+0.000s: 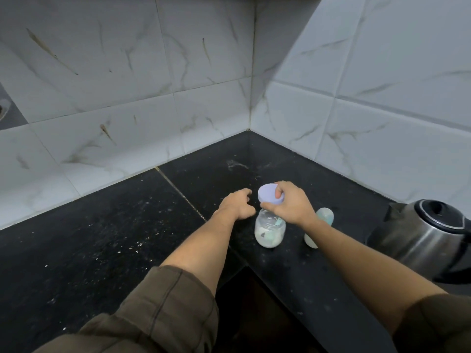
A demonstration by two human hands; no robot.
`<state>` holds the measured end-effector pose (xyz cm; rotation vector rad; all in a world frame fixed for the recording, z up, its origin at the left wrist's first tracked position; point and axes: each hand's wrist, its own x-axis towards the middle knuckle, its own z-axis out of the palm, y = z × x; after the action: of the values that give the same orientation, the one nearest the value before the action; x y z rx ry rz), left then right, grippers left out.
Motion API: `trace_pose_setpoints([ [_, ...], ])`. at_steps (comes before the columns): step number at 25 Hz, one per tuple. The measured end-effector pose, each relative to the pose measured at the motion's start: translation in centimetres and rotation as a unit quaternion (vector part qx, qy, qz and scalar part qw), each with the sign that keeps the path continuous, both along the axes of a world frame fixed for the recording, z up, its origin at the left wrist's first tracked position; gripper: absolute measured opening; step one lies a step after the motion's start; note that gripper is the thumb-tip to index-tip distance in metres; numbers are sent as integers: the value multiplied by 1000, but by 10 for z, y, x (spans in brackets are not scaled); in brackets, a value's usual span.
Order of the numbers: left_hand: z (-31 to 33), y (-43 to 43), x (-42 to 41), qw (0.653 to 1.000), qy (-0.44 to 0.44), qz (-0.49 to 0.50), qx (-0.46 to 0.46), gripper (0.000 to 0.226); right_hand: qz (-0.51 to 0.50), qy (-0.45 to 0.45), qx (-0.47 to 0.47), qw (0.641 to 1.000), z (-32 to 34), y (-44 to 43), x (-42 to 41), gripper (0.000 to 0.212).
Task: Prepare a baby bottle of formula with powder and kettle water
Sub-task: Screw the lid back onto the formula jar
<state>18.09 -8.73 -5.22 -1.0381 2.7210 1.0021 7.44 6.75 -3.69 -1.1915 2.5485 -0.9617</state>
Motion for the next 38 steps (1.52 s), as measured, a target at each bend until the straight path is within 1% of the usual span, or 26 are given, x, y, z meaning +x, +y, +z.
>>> trace_pose_setpoints([
  [3, -11, 15, 4, 997, 10, -31, 68, 96, 25, 10, 6, 1000, -9, 13, 4, 43],
  [5, -18, 19, 6, 995, 23, -47, 87, 105, 37, 12, 15, 999, -15, 19, 4, 42],
  [7, -23, 23, 8, 994, 36, -57, 91, 109, 39, 12, 32, 999, -19, 23, 3, 42],
  [11, -31, 29, 7, 991, 71, -46, 100, 92, 49, 18, 65, 997, -26, 24, 7, 45],
  [15, -39, 32, 7, 992, 80, -32, 90, 75, 55, 13, 62, 996, -34, 21, 7, 59],
  [17, -40, 35, 9, 992, 86, -28, 85, 80, 61, 7, 66, 996, -38, 23, 5, 60],
  [19, -41, 37, 12, 992, 95, -28, 79, 87, 65, 4, 63, 996, -43, 26, 5, 57],
  [25, -38, 41, 14, 993, 105, -26, 51, 83, 83, 43, 47, 995, -49, 32, 8, 52],
  [27, -38, 41, 13, 994, 97, -25, 44, 81, 69, 58, 56, 994, -48, 31, 10, 52],
  [28, -38, 41, 13, 994, 94, -24, 41, 81, 56, 70, 66, 994, -46, 28, 12, 52],
  [30, -39, 42, 14, 995, 94, -23, 37, 82, 35, 108, 119, 986, -35, 22, 17, 54],
  [33, -38, 43, 13, 995, 87, -26, 37, 79, 16, 171, 209, 963, -15, 17, 22, 63],
  [36, -38, 42, 12, 996, 84, -30, 24, 78, -14, 197, 269, 943, -2, 15, 25, 72],
  [38, -37, 41, 11, 996, 83, -28, 22, 78, -21, 225, 290, 930, 1, 15, 29, 66],
])
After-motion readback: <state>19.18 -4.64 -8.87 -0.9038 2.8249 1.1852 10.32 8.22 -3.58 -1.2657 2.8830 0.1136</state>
